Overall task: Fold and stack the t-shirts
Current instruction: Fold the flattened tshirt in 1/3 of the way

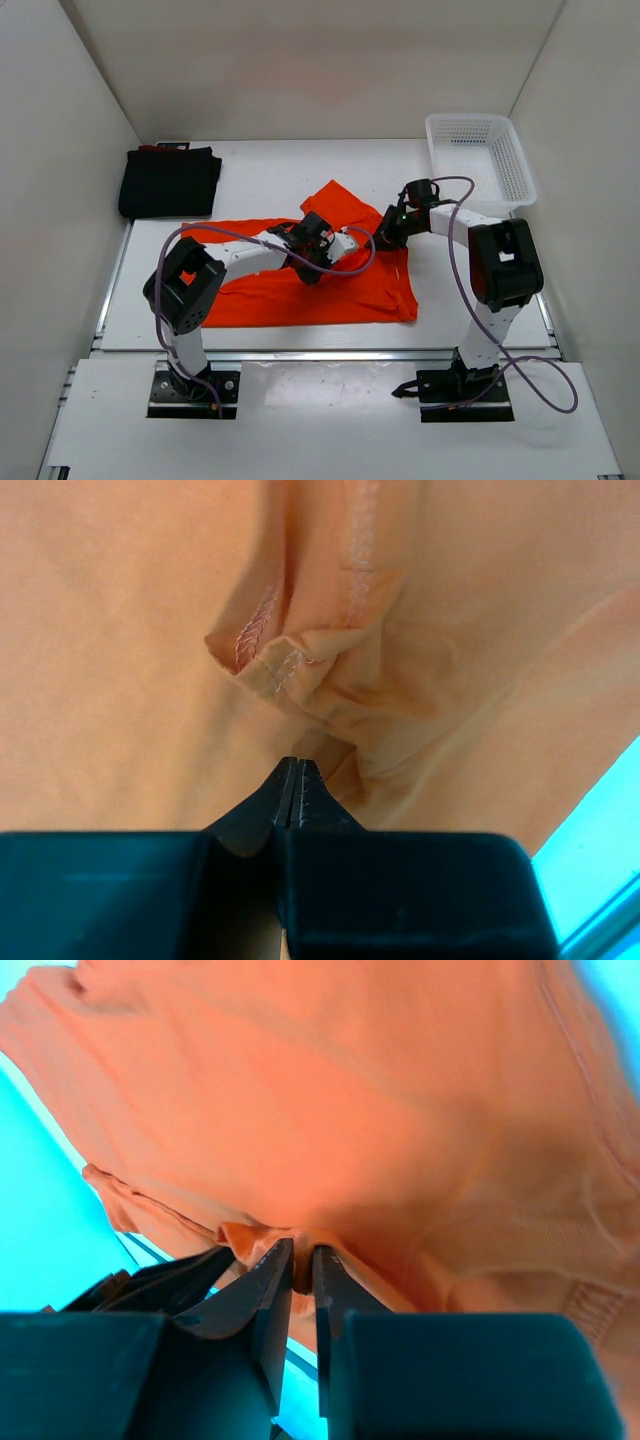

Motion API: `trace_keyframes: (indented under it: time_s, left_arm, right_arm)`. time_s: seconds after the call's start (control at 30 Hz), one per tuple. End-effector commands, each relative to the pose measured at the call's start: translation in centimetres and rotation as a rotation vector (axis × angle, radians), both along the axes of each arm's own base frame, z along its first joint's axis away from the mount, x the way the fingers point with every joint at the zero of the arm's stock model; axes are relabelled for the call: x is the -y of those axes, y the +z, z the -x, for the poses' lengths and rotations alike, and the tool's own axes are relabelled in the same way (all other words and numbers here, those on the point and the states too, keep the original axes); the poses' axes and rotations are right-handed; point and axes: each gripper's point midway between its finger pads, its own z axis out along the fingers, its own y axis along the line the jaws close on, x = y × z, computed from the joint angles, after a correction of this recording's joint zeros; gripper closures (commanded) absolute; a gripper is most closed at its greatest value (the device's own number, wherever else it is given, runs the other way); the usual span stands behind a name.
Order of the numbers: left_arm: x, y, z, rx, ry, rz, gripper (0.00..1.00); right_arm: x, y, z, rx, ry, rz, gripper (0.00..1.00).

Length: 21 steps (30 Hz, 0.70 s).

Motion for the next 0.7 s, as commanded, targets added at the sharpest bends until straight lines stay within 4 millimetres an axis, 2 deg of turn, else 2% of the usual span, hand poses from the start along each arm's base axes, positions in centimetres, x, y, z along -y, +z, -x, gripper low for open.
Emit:
trace_keyframes:
  time_s: [0.0, 0.07, 0.17, 0.27, 0.33, 0.43, 0.53, 0.63, 0.67]
  left_arm:
    - [1.2, 4.3, -0.7, 0.051, 0.003, 0.078, 0.91]
    - [1.0, 4.5, -0.5, 0.044, 0.004, 0.074, 0.87]
    - [1.8, 5.9, -0.7, 0.058, 0.0, 0.11, 0.71]
    - [3.0, 7.4, -0.7, 0.058, -0.034, 0.155, 0.58]
    - [3.6, 7.5, -1.0, 0.059, -0.047, 0.165, 0.52]
    - [5.1, 7.6, -0.9, 0.068, -0.074, 0.179, 0.5]
    - [6.7, 8.2, -1.3, 0.068, -0.068, 0.22, 0.49]
    - [8.3, 8.2, -0.8, 0.039, -0.093, 0.251, 0.5]
    - [8.6, 7.8, -0.5, 0.024, -0.099, 0.253, 0.51]
  right_arm:
    - [-0.6, 0.4, -1.5, 0.032, -0.003, -0.034, 0.86]
    - [-0.5, 0.5, -2.1, 0.04, -0.017, -0.035, 0.83]
    - [-0.2, 0.3, -2.7, 0.038, -0.028, -0.052, 0.78]
    - [0.0, 1.6, -4.0, 0.098, -0.027, -0.072, 0.69]
    - [0.4, 2.4, -4.8, 0.125, -0.042, -0.083, 0.65]
    - [1.1, 3.5, -5.4, 0.177, -0.047, -0.08, 0.64]
    - [1.4, 4.4, -4.6, 0.221, -0.031, -0.056, 0.75]
    - [2.2, 4.6, -3.2, 0.238, -0.037, -0.016, 0.97]
    - [2.4, 4.4, -2.2, 0.227, -0.039, -0.01, 0.99]
